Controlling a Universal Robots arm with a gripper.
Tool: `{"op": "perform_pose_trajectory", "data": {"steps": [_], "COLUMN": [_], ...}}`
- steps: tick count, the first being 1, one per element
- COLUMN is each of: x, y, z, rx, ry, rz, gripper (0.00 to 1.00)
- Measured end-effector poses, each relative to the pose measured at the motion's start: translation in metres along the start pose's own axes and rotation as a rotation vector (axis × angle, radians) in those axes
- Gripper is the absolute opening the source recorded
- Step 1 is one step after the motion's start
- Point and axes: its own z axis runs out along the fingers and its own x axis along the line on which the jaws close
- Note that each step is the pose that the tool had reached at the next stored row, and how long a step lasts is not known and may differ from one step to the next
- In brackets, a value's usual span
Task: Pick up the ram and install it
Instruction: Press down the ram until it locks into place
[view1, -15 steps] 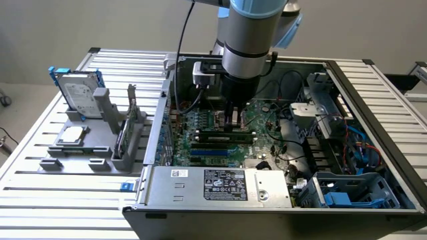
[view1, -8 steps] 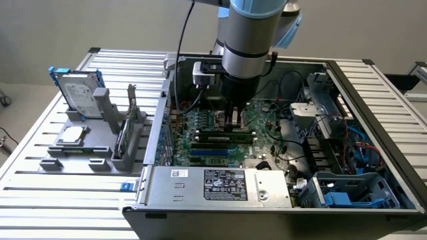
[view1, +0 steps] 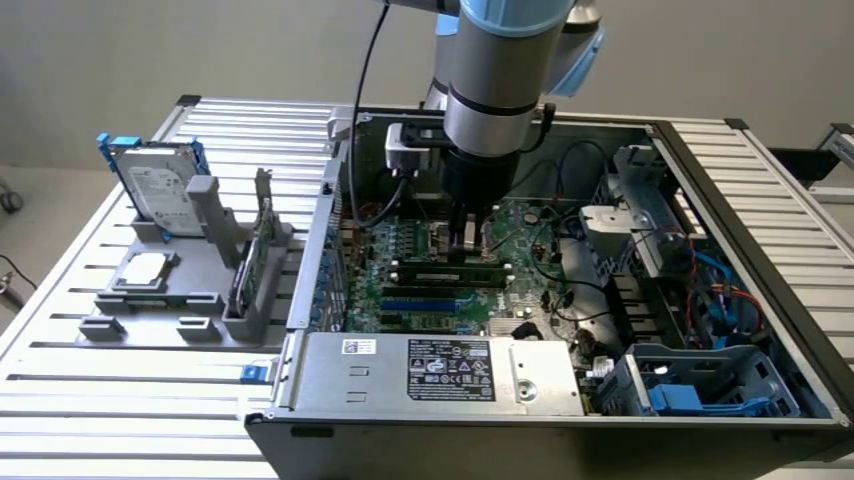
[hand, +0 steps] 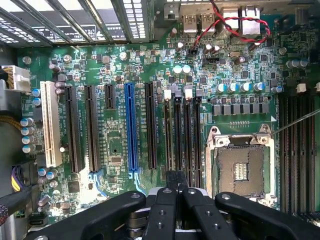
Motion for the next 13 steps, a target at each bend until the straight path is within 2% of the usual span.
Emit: {"op": "perform_pose_trajectory", "data": {"steps": [2,6,10,13], "x": [-0.001,-0.002,-0.002,-0.002], "y": [0.0,0.0002,0.0049,0.0056], "z": [0.0015,0.0064,0.0117,0.0125], "rx": [0.0036,0.0148,0.0302,0.033], "ry": [-0.0004,-0.0009,-0.0015,-0.0012], "rz": [0.0,0.0,-0.001,-0.001], "gripper": [0.11,0.11,0.11,0.11]}}
